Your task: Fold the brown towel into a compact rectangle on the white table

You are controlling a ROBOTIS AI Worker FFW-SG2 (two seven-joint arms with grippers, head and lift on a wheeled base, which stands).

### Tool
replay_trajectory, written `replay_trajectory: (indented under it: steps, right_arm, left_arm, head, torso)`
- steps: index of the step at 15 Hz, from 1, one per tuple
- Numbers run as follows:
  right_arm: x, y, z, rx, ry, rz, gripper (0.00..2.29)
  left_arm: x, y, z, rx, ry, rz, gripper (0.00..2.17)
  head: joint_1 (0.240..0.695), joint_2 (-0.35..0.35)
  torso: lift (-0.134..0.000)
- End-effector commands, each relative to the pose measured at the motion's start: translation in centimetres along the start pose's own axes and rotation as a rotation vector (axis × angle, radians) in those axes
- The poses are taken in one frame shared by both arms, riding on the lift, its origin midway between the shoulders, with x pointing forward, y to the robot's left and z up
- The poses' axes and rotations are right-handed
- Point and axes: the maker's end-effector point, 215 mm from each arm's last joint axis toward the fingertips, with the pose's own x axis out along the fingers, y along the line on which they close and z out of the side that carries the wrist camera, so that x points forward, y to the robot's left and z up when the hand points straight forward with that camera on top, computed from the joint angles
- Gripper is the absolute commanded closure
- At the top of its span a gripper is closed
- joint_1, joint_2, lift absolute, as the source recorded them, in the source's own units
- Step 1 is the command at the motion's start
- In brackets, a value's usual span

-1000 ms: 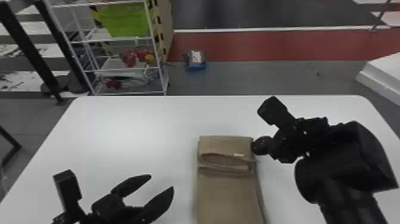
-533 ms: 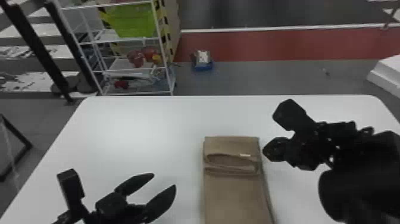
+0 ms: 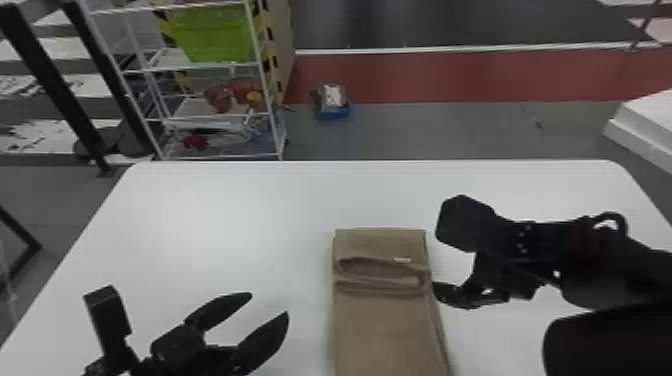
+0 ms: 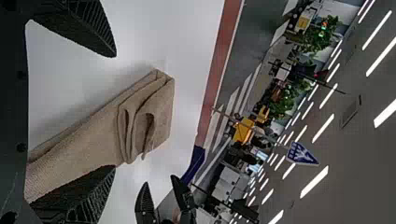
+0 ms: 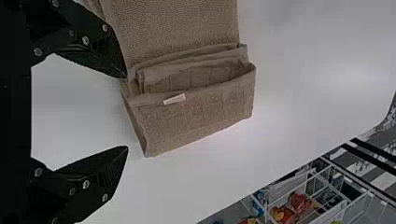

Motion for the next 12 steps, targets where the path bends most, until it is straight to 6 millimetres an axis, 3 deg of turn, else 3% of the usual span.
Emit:
replay_trajectory:
  steps: [1,7,12]
  right_arm:
    - [1.7,1.2,0.8,-0.049,0.027,0.030,0.07]
    - [4.8,2.6,1.9,-0.117,0.074,0.078,0.09]
    - [7.0,2.0,4.0,-0.138,0.083,0.088,0.09]
  left_arm:
    - [-0.1,-0.1,-0.1,-0.004,0.000,0.001,0.03]
    - [-0.4,0.0,-0.1,-0.007,-0.002,0.004,0.05]
    - [-0.5,0.2,-0.2,-0.008,-0.001,0.008,0.05]
  head:
    - [0.695,0.118]
    - [0.695,0.168]
    - [0.695,0.200]
  torso:
    - [-0.123]
    - [-0.123]
    - [-0.123]
